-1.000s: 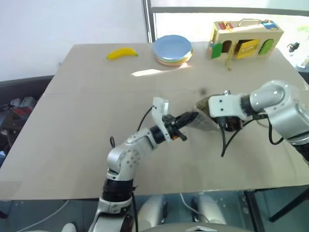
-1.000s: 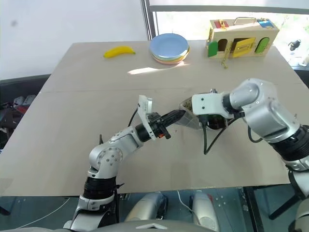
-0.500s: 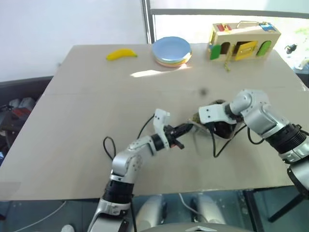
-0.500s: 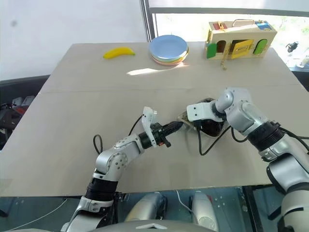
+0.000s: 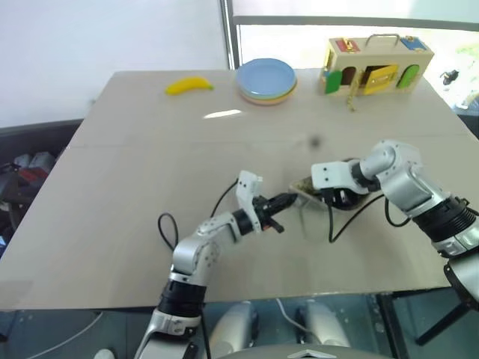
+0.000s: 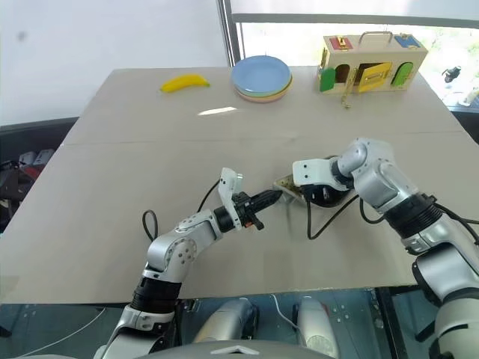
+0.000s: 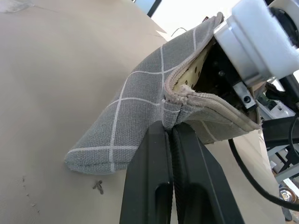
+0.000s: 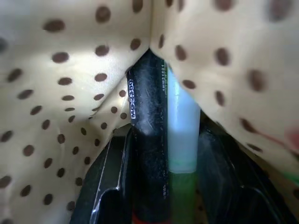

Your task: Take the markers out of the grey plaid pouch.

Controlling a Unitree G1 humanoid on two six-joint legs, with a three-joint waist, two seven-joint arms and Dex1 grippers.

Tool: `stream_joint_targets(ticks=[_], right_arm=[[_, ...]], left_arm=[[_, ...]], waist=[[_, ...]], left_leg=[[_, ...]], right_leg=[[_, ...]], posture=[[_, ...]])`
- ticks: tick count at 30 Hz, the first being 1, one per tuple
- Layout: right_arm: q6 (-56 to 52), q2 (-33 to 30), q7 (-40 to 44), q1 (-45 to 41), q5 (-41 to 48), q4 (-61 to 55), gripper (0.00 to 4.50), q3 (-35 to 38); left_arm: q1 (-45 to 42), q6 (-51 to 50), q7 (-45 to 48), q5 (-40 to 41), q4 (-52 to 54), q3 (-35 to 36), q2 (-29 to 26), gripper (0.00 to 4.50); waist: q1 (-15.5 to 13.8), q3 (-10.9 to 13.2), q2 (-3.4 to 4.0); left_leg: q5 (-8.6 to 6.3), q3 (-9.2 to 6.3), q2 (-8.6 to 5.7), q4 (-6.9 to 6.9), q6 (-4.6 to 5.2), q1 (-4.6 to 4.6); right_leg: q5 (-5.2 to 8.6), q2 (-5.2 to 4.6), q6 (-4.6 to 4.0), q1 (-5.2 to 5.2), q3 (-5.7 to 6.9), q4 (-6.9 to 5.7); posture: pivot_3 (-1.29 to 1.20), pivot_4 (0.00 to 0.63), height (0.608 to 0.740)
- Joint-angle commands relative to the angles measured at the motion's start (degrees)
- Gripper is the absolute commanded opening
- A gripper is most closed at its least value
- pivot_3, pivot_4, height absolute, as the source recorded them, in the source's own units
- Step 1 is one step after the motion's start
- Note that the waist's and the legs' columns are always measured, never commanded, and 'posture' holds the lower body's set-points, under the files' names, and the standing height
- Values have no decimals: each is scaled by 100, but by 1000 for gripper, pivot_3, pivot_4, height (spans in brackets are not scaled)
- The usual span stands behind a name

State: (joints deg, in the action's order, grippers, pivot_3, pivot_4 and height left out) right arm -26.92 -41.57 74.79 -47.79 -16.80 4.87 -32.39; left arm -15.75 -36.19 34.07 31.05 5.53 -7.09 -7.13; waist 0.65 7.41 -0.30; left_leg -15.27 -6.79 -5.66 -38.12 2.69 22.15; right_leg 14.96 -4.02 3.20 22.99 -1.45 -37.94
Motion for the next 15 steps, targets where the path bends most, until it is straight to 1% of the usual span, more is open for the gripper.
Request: stream_joint_targets(ticks=[1, 4, 7, 11, 15], right_arm=[[-256, -176, 47, -99, 219, -502, 1312, 566], [-425, -409, 235, -39, 450, -937, 1312, 753], [-536, -603, 245, -34, 599, -1221, 1312, 933], [-583, -794, 189, -41, 646, -1410, 1312, 1051], [-568, -755, 19, 42, 731, -1473, 1312, 1099]], left_arm=[[-22, 14, -37, -76, -5, 38, -64, 0], [-40, 33, -76, -104, 17, 29, -68, 0], [-108, 68, -164, -104, 45, 74, -28, 0], [-182, 142, -266, -163, 27, 115, -14, 0], [-233, 158, -307, -144, 34, 142, -21, 0]], waist=[[-6, 4, 2], [-15, 5, 2], [-30, 5, 2], [-45, 6, 2], [-41, 6, 2]], left_leg=[[0, 0, 0, 1, 0, 5], [0, -4, 0, 2, 0, 19], [1, -9, -1, -7, 0, 67], [1, -8, -2, -4, 0, 71], [1, -7, -2, -3, 0, 70]], right_leg=[[0, 0, 0, 5, 1, 0], [0, -1, 0, 14, 4, 5], [0, -2, 0, 53, 9, 3], [0, -4, 0, 57, 9, 5], [0, -3, 0, 57, 8, 4]], posture=[[0, 150, 740], [0, 150, 740], [0, 150, 740], [0, 150, 740], [0, 150, 740]])
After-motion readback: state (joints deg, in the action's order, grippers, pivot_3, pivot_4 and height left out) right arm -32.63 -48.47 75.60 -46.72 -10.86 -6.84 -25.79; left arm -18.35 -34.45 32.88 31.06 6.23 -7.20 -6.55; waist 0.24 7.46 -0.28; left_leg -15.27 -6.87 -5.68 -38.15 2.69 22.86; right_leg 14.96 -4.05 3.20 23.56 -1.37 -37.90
